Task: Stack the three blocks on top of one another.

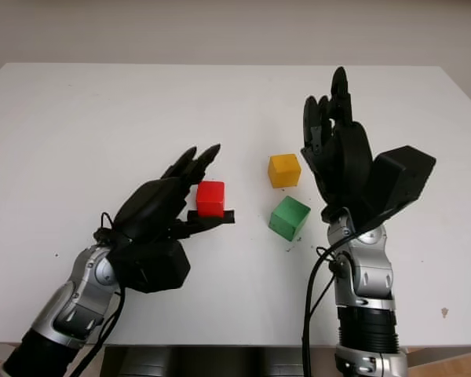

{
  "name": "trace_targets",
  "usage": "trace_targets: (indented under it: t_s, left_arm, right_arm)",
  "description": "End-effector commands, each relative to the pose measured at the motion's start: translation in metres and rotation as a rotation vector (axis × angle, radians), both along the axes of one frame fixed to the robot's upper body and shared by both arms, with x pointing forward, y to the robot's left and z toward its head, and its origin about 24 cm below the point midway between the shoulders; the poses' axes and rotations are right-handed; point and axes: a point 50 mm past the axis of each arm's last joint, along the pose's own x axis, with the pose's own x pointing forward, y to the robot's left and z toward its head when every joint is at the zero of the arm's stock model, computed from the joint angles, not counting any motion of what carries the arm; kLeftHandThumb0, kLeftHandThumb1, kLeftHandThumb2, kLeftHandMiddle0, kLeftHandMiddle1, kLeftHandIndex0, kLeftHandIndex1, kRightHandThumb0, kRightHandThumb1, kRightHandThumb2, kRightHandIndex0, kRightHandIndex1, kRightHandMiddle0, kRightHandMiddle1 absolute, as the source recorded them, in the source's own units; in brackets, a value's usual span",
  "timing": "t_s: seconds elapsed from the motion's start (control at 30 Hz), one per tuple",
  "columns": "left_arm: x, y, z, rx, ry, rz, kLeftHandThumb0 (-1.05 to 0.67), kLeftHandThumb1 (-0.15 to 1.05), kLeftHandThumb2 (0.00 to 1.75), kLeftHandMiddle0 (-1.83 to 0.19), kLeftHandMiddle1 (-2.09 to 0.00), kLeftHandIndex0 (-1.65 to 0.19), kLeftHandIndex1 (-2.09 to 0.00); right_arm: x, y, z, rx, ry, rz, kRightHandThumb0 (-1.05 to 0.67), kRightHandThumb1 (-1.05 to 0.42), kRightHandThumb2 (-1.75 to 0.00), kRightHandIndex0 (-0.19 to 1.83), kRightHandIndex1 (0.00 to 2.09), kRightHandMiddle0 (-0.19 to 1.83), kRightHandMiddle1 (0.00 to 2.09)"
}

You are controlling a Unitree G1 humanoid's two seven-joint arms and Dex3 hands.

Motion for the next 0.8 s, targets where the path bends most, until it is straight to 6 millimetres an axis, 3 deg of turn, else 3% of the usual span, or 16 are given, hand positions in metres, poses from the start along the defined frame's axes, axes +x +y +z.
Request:
trace_targets:
  t_s: [0.0,0.1,0.27,0.47,0.6,0.77]
  left_arm:
    - [-0.002,0.002,0.011,-0.037,-0.059,-0.025,-0.75,1.05,0.15,0.19,0.0,0.19,0.0]
    - [-0.007,0.005,0.023,-0.145,-0.115,-0.069,-0.8,1.05,0.16,0.19,0.0,0.19,0.0]
    - [-0.012,0.014,0.038,-0.389,-0.216,-0.106,-0.86,1.05,0.42,0.19,0.0,0.19,0.0]
    - [0.005,0.044,0.066,-0.726,-0.277,0.008,-0.83,1.05,0.63,0.19,0.0,0.19,0.0]
    - [0.021,0.066,0.068,-0.825,-0.194,0.1,-0.84,1.05,0.65,0.19,0.0,0.19,0.0]
    - [0.035,0.08,0.055,-0.89,-0.065,0.151,-0.78,1.05,0.74,0.19,0.0,0.19,0.0]
  right_arm:
    - [-0.001,-0.002,0.004,-0.007,-0.013,-0.004,-0.68,-1.05,-0.51,-0.19,0.03,-0.19,0.04]
    - [-0.001,-0.002,0.005,-0.006,-0.017,-0.003,-0.68,-1.05,-0.51,-0.19,0.03,-0.19,0.04]
    - [0.001,-0.002,0.006,-0.003,-0.02,0.0,-0.69,-1.05,-0.48,-0.19,0.03,-0.19,0.04]
    - [0.008,-0.007,0.015,-0.05,-0.028,-0.007,-0.66,-1.05,-0.26,-0.15,0.06,-0.15,0.06]
    - [0.018,-0.014,0.024,-0.133,-0.043,-0.042,-0.67,-1.04,-0.09,-0.08,0.08,-0.08,0.09]
    - [0.036,-0.029,0.035,-0.368,-0.067,-0.083,-0.67,-1.0,-0.05,-0.03,0.1,-0.02,0.12]
